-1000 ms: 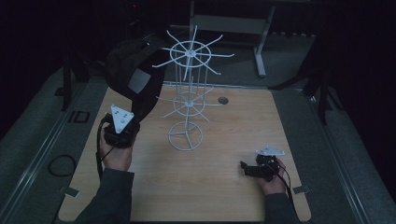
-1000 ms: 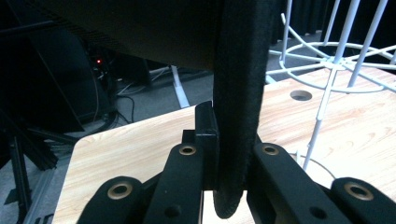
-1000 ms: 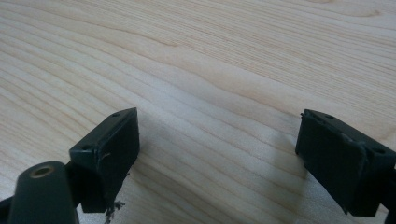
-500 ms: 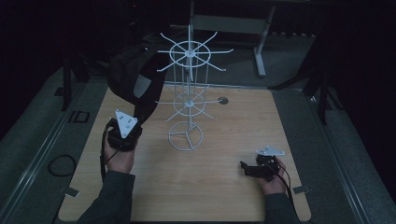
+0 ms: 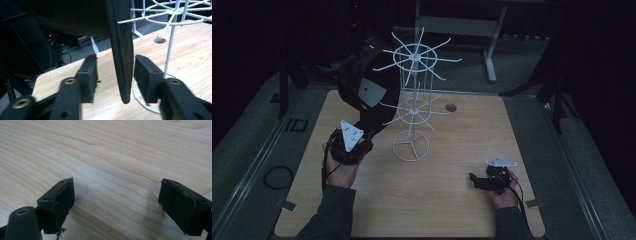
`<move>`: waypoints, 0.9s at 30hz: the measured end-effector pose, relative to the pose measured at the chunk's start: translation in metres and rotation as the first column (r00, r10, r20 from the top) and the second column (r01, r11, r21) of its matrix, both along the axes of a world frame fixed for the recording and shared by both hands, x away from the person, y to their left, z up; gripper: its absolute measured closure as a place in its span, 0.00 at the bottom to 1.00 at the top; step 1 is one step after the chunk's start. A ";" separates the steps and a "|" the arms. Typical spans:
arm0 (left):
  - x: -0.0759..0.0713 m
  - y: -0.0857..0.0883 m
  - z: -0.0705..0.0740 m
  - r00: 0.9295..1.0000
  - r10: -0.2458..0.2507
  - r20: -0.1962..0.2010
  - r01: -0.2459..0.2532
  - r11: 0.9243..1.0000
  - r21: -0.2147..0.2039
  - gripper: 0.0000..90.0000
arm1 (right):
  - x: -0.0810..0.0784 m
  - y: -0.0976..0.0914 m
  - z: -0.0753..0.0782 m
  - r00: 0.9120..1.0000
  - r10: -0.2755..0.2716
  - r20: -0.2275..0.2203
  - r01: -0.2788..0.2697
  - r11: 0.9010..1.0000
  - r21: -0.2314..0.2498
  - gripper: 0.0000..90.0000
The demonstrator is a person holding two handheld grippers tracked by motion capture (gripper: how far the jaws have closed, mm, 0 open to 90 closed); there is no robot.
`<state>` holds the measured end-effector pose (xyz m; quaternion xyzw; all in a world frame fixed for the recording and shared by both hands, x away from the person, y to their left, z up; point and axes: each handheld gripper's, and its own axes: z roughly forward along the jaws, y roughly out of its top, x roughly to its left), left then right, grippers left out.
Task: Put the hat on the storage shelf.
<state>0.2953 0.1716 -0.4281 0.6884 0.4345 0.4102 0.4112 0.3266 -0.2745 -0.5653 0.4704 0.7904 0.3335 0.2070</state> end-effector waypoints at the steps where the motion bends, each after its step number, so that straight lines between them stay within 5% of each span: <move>1: 0.000 0.000 0.000 1.000 -0.003 -0.003 0.003 1.000 -0.005 0.52 | 0.000 0.000 0.000 1.000 0.000 0.000 0.000 1.000 0.000 0.15; 11: 0.000 0.006 -0.008 0.999 -0.037 -0.036 0.035 0.998 -0.050 0.39 | 0.000 0.000 0.000 1.000 0.003 0.003 -0.003 1.000 -0.002 0.15; 27: -0.016 0.011 -0.016 0.992 -0.109 -0.069 0.101 0.988 -0.113 0.37 | 0.000 0.000 0.000 1.000 0.003 0.002 -0.003 1.000 0.000 0.15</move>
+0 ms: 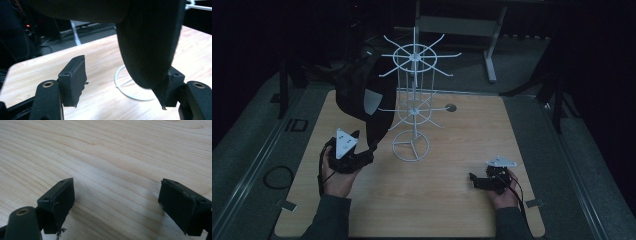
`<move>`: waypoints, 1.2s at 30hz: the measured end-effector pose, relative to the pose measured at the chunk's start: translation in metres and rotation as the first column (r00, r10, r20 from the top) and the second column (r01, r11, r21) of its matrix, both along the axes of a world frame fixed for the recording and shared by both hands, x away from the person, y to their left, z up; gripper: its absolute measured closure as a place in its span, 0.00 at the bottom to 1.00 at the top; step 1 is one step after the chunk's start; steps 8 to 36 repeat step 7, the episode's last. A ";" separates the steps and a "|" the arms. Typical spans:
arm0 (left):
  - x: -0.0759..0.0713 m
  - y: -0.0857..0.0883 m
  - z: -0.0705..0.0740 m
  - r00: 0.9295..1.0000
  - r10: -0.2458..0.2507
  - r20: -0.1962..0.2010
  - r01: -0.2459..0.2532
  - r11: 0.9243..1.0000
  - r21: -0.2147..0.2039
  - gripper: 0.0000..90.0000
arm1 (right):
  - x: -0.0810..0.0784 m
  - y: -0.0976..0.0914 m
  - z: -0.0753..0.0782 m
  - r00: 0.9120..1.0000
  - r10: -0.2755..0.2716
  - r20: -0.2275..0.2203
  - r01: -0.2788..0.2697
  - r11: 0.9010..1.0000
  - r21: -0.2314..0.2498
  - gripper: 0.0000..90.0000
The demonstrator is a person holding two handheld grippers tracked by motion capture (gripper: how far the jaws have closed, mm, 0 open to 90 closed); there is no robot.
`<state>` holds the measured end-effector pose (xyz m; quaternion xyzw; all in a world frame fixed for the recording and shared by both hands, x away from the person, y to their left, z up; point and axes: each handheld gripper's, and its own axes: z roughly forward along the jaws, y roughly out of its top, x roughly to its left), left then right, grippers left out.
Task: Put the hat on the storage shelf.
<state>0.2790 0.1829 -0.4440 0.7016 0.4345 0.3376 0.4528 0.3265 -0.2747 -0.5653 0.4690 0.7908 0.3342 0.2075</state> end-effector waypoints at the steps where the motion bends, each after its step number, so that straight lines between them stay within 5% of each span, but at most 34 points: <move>1: -0.001 0.000 0.000 1.000 -0.005 -0.002 0.005 1.000 -0.003 0.38 | 0.000 0.000 0.000 1.000 0.000 0.000 0.000 1.000 0.000 0.15; 7: -0.011 0.002 0.003 0.999 -0.034 0.001 0.034 0.999 -0.032 0.38 | 0.000 0.000 0.000 1.000 -0.001 0.000 0.001 1.000 0.001 0.15; 36: -0.011 0.002 0.003 0.999 -0.034 0.001 0.034 0.999 -0.032 0.38 | 0.000 0.000 0.000 1.000 -0.001 0.000 0.001 1.000 0.001 0.15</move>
